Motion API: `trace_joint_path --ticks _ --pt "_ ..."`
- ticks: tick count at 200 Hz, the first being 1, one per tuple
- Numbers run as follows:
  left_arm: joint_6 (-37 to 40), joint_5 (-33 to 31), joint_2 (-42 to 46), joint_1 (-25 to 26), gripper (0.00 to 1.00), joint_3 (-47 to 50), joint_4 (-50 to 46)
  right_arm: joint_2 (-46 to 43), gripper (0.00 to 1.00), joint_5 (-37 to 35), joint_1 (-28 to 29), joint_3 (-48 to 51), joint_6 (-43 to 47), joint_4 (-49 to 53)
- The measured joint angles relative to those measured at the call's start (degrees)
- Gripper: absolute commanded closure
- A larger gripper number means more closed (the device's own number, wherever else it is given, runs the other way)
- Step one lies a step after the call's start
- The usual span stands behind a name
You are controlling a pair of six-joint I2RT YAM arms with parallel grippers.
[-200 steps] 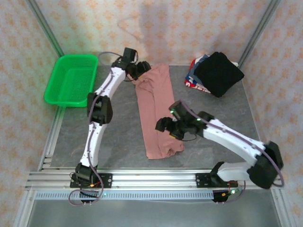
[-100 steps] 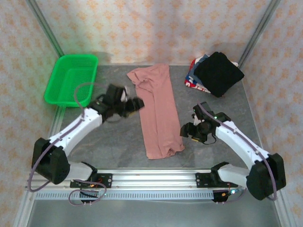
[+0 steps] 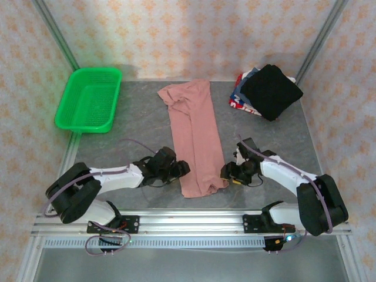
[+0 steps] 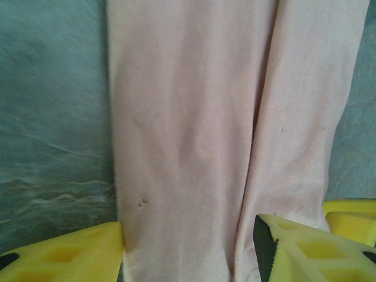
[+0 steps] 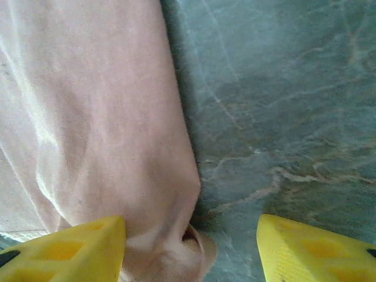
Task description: Fold and stack the t-shirts
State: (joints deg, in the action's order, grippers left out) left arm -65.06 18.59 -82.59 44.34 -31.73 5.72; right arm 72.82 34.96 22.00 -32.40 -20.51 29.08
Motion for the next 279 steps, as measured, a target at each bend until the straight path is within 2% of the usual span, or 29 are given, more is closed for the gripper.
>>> trace_joint_path --ticks 47,126,163,256,266,279 --pt "-3.43 -4.76 -0.61 4.39 0.41 1.7 3.65 -0.48 0.38 1.75 -0.59 1.62 -1.22 -2.78" --pt "-8.85 -8.02 2.21 14.73 0.41 3.61 3.61 -3.72 0.39 5.64 -0.37 5.27 -2.84 -7.28" --pt "-10.38 -10.51 1.6 16.83 0.46 3.37 4.02 -7.41 0.42 7.21 0.13 6.6 -3.72 -7.26" --pt "-11.41 -13.94 1.62 17.55 0.87 1.49 4.11 -7.23 0.76 10.49 1.11 7.08 -5.38 -7.82" --pt "-11.52 -14.29 2.1 17.55 0.9 1.49 4.11 -6.95 0.83 10.6 1.11 7.06 -5.11 -7.91" --pt "-11.47 -14.69 2.95 17.55 0.94 1.49 4.0 -6.62 0.98 10.91 1.11 7.02 -5.11 -7.85"
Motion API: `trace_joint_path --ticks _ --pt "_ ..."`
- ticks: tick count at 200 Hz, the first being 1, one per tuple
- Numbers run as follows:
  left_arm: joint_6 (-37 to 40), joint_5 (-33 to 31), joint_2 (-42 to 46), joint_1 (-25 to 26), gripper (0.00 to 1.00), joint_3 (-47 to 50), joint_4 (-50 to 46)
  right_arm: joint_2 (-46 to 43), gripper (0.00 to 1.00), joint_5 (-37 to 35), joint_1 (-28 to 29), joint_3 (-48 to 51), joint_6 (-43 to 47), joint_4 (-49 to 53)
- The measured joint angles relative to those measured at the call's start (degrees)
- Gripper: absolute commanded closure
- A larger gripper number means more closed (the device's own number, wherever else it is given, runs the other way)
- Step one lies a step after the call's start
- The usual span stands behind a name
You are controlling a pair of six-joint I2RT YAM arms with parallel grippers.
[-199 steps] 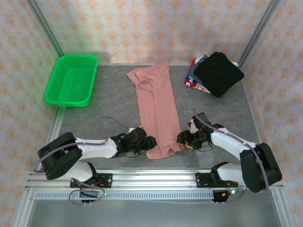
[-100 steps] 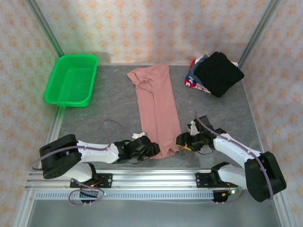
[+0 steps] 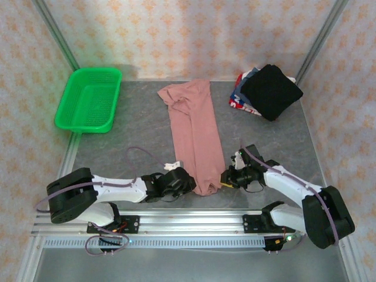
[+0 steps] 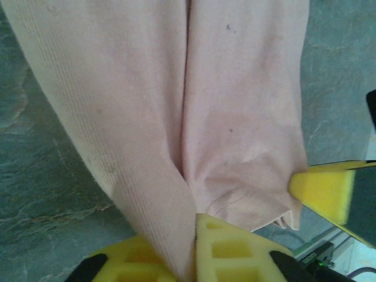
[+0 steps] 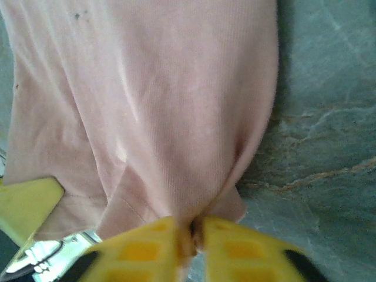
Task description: Fold and stack the t-shirts
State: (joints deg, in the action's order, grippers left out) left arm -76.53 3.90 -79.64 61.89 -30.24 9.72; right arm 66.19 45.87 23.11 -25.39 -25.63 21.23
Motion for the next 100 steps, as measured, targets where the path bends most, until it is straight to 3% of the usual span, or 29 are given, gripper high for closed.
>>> trace_joint_path --ticks 35,100 --pt "0.0 -1.14 4.44 0.0 0.98 0.0 -0.94 0.28 1.0 0.44 0.09 -1.64 -1.81 1.31" --pt "-0.17 -4.09 12.85 -0.57 0.99 0.02 -5.4 1.16 1.0 0.46 -1.97 -13.49 -6.62 3.63"
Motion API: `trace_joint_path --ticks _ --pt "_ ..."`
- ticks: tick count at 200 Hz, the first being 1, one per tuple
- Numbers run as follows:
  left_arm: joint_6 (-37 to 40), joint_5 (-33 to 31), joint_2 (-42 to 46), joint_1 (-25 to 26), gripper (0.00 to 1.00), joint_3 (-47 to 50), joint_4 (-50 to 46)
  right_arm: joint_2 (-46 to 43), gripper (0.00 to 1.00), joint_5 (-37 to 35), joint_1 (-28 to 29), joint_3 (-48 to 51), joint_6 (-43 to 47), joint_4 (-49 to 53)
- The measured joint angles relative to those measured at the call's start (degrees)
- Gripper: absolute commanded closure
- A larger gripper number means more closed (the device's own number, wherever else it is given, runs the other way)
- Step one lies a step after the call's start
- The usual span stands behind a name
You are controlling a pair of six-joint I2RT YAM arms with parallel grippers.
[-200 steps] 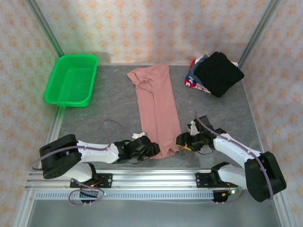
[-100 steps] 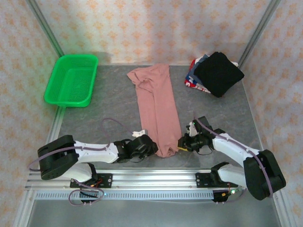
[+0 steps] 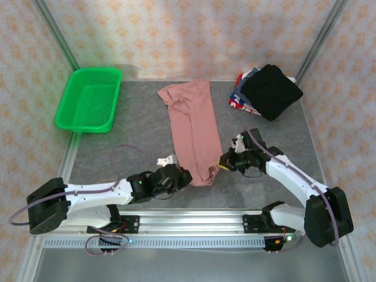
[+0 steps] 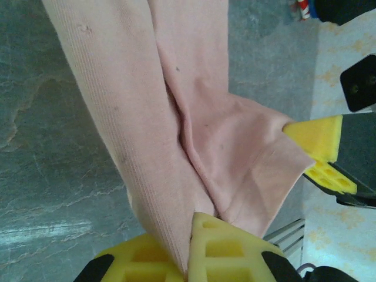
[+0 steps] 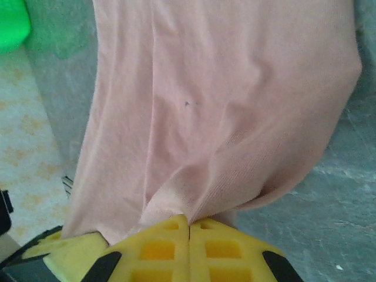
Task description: Fold and stack the t-shirts
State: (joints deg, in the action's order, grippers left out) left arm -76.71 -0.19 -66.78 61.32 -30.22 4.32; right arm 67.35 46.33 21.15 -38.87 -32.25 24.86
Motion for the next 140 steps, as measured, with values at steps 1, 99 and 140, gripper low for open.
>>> trace_joint_path --ticks 1,99,140 --pt "0.0 -0.02 0.07 -0.02 0.99 0.0 -0.02 0.22 1.0 0.0 0.0 -0.15 -0.04 -0.02" --pt "1.29 0.79 3.78 -13.18 0.99 -1.27 -7.06 7.85 1.0 -2.03 -2.62 -8.52 -0.7 4.94" --pt "5.38 4.94 1.4 -19.89 0.99 -8.48 -10.73 12.44 1.0 -2.64 -3.02 -15.15 -0.07 5.14"
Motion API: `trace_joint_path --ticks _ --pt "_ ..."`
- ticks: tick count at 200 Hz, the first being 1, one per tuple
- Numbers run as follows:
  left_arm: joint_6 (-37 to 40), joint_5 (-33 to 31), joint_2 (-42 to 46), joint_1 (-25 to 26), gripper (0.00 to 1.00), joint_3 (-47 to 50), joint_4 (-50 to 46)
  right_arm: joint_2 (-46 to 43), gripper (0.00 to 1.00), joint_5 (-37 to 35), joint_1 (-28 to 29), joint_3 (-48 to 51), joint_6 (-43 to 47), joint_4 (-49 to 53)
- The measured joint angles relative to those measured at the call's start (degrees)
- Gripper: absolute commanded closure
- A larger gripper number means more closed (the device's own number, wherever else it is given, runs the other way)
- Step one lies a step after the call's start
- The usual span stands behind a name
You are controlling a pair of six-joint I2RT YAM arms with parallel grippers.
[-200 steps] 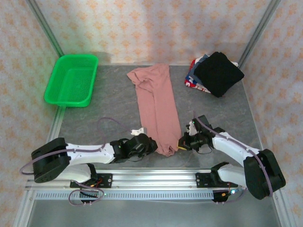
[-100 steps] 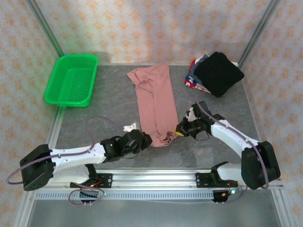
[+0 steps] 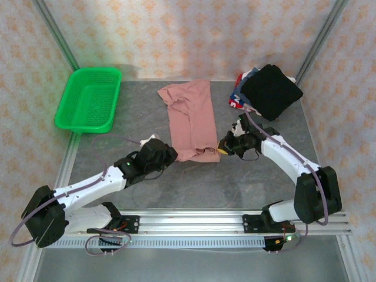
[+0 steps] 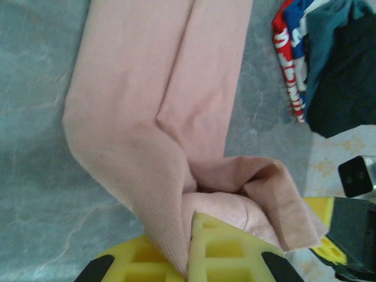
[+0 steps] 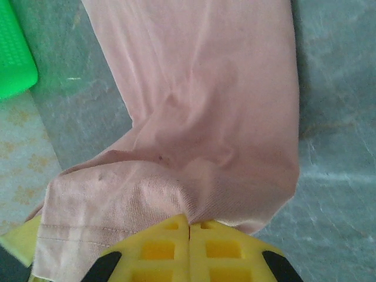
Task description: Fold and stack the t-shirts
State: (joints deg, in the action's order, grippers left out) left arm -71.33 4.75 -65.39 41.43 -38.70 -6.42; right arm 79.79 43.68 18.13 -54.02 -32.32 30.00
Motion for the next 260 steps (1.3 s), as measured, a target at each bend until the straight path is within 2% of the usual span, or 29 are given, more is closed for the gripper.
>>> trace_joint_path --ticks 90,152,242,260 --pt "8.63 9.33 -16.39 -11.65 1.0 -17.49 -5.09 14.47 1.0 -0.83 -2.16 -16.09 1.77 1.14" --pt "13.22 13.27 -24.87 -18.23 1.0 -25.11 -7.58 27.69 1.0 -1.75 -3.02 -32.98 5.68 5.51" --pt "16.92 17.29 -43.56 -22.38 1.0 -37.86 -8.07 44.89 1.0 -3.91 -3.48 -50.16 9.29 11.89" --pt "17.53 17.62 -46.8 -23.1 0.95 -40.5 -8.33 48.19 1.0 -4.39 -3.56 -53.64 9.62 12.96"
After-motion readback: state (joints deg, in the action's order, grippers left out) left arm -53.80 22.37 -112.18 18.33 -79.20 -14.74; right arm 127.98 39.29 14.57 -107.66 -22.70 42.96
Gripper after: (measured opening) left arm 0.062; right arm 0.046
